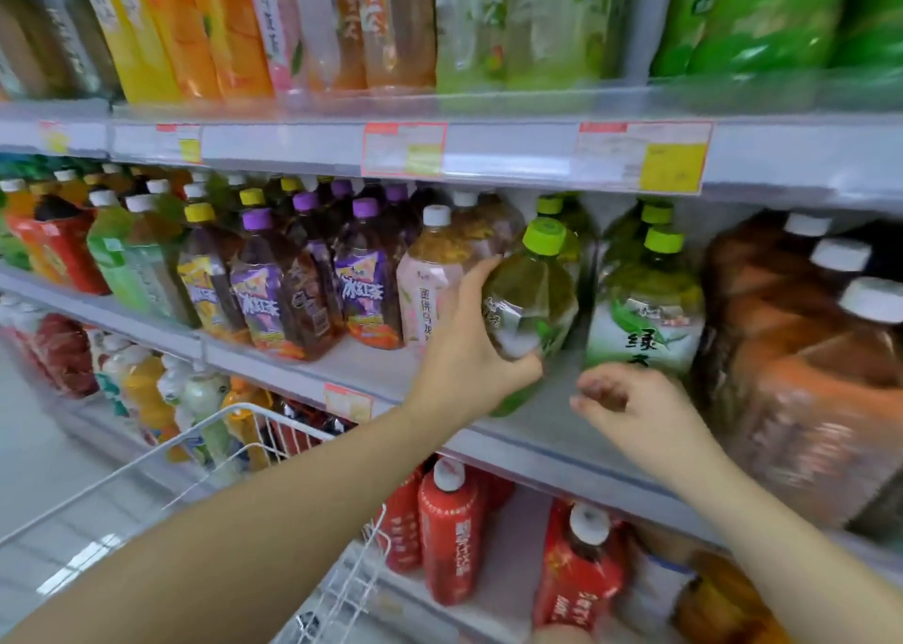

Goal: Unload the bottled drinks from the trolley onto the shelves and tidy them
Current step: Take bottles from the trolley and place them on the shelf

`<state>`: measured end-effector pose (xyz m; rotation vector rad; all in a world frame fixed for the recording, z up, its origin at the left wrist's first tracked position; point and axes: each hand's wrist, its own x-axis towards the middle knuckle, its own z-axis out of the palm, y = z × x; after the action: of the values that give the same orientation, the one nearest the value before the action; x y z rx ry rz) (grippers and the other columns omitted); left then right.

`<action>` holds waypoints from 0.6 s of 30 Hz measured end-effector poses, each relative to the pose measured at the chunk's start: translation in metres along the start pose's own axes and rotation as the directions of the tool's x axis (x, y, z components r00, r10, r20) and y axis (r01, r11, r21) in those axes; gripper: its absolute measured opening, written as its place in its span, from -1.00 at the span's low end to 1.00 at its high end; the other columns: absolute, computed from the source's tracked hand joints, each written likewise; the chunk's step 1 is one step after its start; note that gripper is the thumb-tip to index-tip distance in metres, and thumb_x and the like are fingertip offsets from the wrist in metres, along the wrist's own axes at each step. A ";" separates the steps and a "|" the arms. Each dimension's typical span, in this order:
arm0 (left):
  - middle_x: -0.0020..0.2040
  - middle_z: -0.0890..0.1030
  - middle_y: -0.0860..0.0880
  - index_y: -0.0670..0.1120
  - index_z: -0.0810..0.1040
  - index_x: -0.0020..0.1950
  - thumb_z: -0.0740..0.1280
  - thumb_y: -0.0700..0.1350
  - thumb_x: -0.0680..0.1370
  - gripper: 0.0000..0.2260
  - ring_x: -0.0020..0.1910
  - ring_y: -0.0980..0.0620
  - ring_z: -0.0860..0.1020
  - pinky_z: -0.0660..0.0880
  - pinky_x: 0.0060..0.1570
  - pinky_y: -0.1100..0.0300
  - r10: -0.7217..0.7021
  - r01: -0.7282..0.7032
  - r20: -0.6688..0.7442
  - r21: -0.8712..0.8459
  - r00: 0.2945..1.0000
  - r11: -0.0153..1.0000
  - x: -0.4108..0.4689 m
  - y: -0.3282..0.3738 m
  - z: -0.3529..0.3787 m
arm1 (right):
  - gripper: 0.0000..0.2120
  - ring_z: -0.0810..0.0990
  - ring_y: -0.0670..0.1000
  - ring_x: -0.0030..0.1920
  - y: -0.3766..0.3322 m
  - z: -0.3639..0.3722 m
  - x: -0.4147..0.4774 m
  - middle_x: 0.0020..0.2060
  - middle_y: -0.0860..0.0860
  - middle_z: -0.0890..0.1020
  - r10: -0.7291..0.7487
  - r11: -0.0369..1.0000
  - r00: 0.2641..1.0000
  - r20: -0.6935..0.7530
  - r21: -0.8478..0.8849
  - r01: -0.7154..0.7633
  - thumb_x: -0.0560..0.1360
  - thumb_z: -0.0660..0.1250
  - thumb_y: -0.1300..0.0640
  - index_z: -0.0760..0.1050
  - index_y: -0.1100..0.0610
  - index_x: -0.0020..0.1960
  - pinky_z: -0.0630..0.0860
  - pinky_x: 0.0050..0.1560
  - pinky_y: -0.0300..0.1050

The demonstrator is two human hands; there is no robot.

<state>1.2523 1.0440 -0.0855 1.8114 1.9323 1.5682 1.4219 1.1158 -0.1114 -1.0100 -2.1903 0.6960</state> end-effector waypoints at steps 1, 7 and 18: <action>0.27 0.39 0.07 0.10 0.18 0.42 0.50 -0.08 0.31 -0.23 0.22 0.17 0.38 0.34 0.21 0.30 -0.002 0.002 0.000 -0.019 1.000 1.000 0.004 -0.002 0.006 | -0.75 0.56 -0.07 -0.07 0.012 0.001 0.000 -0.03 0.02 0.65 0.050 0.994 0.996 0.074 -0.103 -0.043 0.39 0.46 0.09 0.60 0.12 0.05 0.34 -0.12 -0.43; 0.31 0.38 0.04 0.18 0.11 0.41 0.49 -0.06 0.33 -0.21 0.20 0.08 0.44 0.42 0.15 0.36 -0.086 0.094 0.090 -0.083 0.992 0.992 0.017 -0.019 0.026 | -0.59 0.52 -0.12 0.18 0.035 0.001 0.004 0.15 -0.08 0.61 0.118 0.904 0.929 0.351 -0.425 0.046 0.37 0.44 -0.12 0.59 0.05 0.15 0.31 0.02 -0.40; 0.43 0.14 -0.04 0.11 0.02 0.52 0.36 -0.19 0.51 -0.28 0.30 0.07 0.29 0.29 0.22 0.31 -0.014 -0.005 0.171 0.112 0.985 0.994 0.043 -0.035 0.017 | -0.54 0.51 -0.14 0.18 0.032 -0.003 0.006 0.18 -0.16 0.57 0.143 0.873 0.933 0.329 -0.486 0.038 0.30 0.42 -0.27 0.59 -0.07 0.11 0.42 0.15 -0.26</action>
<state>1.2257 1.0947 -0.0931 1.9122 1.9787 1.2778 1.4359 1.1399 -0.1294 -1.2749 -2.7537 0.3679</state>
